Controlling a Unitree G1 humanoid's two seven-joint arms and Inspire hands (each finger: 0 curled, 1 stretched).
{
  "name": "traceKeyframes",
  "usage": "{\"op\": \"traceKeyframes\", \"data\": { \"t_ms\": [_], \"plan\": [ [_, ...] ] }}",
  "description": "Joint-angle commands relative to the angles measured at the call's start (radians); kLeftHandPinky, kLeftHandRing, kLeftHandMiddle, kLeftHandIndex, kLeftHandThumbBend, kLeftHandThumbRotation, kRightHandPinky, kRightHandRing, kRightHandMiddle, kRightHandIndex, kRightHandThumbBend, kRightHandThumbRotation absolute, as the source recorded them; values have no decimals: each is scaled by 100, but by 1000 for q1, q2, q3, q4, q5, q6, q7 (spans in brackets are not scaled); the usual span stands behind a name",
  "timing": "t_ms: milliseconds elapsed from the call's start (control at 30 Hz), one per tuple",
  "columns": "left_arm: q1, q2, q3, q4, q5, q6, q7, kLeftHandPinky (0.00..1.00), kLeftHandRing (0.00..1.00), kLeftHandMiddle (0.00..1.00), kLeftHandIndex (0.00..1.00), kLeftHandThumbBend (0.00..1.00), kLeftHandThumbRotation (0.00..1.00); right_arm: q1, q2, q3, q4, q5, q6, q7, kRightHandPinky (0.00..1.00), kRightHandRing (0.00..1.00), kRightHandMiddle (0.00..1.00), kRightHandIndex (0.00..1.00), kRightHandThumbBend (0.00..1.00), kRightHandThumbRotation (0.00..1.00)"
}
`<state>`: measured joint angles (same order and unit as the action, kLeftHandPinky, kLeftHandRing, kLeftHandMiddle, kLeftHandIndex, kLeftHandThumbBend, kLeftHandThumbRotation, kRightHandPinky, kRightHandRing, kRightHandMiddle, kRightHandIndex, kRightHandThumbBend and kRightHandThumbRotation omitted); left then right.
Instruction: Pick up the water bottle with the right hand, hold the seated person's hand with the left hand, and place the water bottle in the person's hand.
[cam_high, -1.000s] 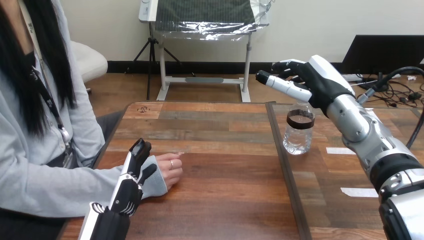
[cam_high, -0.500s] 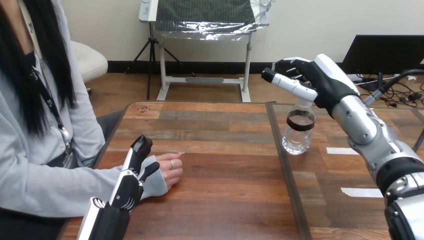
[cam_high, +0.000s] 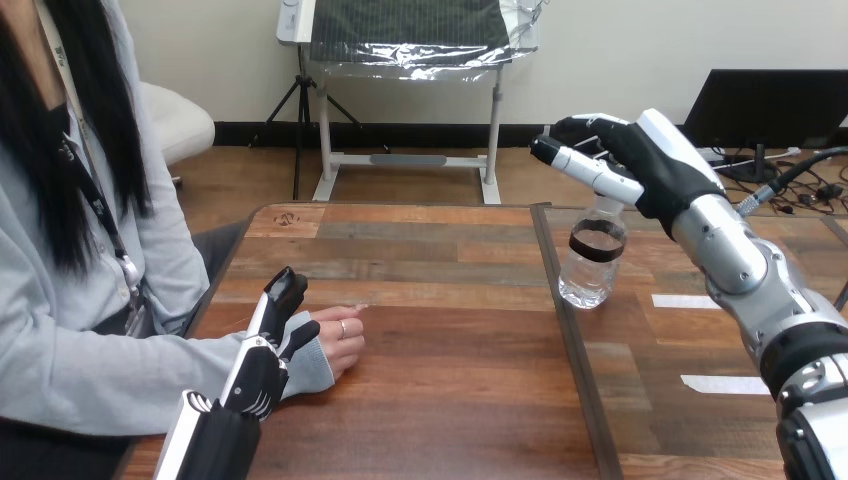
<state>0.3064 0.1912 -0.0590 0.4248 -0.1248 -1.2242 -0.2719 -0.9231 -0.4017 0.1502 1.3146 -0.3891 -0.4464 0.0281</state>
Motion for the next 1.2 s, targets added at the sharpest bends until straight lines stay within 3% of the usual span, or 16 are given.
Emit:
{"op": "traceKeyframes", "data": {
  "t_ms": [0, 400, 700, 1167],
  "plan": [
    [-59, 8, 14, -10, -6, -3, 2, 91, 100, 100, 100, 100, 57, 47, -8, 3, -4, 7, -12, 17, 63, 73, 79, 86, 90, 95],
    [-67, 14, 15, -4, -13, 1, -4, 90, 100, 100, 100, 100, 57, 63, -22, 3, -24, 7, -51, 19, 65, 74, 80, 86, 84, 94],
    [-80, 13, 18, 7, -23, -3, -12, 90, 100, 100, 100, 100, 56, 65, -28, 6, -31, 4, -51, 22, 68, 77, 82, 86, 84, 94],
    [-97, 15, 13, 22, -47, -9, -31, 90, 100, 100, 100, 100, 57, 58, -28, 5, -31, 4, -45, 9, 65, 76, 82, 86, 79, 92]
  ]
}}
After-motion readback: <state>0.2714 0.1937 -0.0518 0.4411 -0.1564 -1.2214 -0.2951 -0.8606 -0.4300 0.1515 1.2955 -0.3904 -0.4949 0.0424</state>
